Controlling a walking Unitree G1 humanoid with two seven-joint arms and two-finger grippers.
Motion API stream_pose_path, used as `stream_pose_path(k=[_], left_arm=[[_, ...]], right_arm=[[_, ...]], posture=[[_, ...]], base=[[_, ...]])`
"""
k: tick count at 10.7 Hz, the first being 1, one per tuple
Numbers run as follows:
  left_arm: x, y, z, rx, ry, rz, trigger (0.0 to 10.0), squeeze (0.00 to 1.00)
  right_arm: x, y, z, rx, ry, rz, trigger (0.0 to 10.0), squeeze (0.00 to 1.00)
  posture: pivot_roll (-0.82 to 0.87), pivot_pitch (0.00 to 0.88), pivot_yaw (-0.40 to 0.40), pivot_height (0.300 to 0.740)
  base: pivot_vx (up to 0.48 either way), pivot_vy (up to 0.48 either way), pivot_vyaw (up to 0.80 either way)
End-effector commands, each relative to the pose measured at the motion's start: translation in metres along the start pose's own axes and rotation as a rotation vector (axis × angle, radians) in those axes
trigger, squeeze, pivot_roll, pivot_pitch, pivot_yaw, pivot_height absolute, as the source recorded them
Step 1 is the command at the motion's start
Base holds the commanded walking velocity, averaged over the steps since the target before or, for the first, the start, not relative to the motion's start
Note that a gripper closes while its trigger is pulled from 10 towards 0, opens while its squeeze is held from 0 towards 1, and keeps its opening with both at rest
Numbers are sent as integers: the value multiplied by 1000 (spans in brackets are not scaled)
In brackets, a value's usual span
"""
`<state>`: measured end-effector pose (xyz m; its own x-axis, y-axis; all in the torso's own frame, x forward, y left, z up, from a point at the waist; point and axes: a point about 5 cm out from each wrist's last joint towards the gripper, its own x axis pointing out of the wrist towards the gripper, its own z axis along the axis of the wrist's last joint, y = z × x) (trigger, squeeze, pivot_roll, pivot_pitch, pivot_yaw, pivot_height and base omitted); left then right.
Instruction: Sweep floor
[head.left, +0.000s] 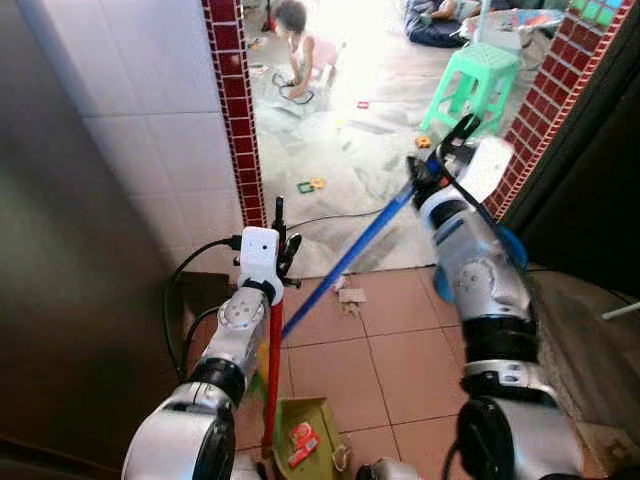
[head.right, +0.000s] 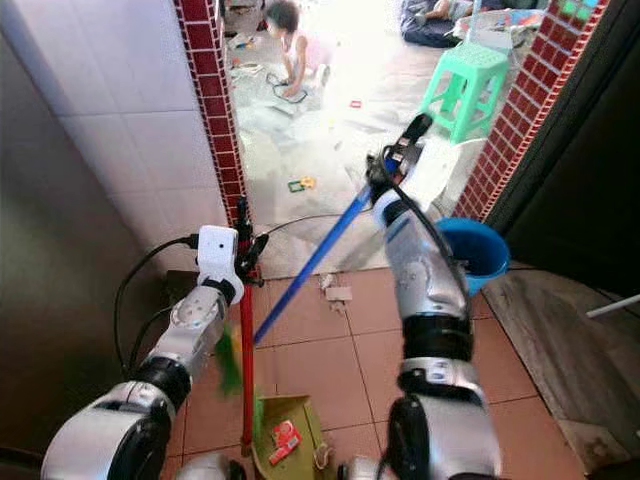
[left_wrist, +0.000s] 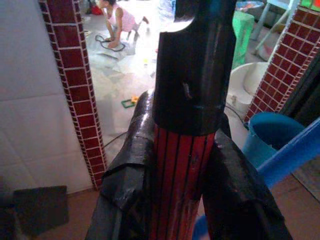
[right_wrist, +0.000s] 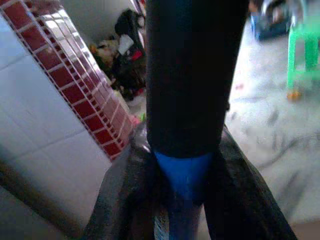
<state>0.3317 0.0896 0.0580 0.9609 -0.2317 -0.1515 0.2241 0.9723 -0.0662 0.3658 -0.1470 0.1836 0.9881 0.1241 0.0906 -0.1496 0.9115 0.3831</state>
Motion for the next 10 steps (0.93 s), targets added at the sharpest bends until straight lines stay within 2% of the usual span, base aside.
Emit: stream_pose_path(k=[1, 2, 3, 4, 5, 7, 9, 10], left_arm=[[1, -4, -1, -64, 5, 33, 10000, 0], [1, -3, 1, -43, -7, 37, 10000, 0], [1, -3, 4, 6, -43, 44, 10000, 0], [1, -2, 10, 46, -91, 45, 10000, 0], [3, 3, 17, 77, -136, 71, 10000, 0], [2, 7, 24, 125, -193, 62, 10000, 0], [0, 10, 21, 152, -186, 66, 10000, 0], [1, 2, 19, 182, -181, 8, 10000, 0]], right_arm=[[1, 10, 38, -176, -185, 81, 10000, 0], [0, 7, 40, -227, -195, 74, 10000, 0], [-3, -3, 32, -284, -155, 37, 10000, 0], [-9, -16, 8, -330, -56, -11, 10000, 0], [-15, -19, -16, -345, 15, -2, 10000, 0], [-25, -23, -47, -383, 137, -14, 10000, 0], [-33, -27, -60, -431, 197, -66, 10000, 0], [-36, -32, -63, -458, 205, -104, 10000, 0]], posture=[[-54, 0, -21, 740], [-58, 0, -19, 740], [-60, 0, -19, 740], [-60, 0, -21, 740], [-60, 0, -21, 740], [-53, 0, -19, 740], [-56, 0, -14, 740], [-56, 0, -13, 740]], base=[[0, 0, 0], [0, 0, 0], [0, 0, 0], [0, 0, 0], [0, 0, 0], [0, 0, 0], [0, 0, 0], [0, 0, 0]])
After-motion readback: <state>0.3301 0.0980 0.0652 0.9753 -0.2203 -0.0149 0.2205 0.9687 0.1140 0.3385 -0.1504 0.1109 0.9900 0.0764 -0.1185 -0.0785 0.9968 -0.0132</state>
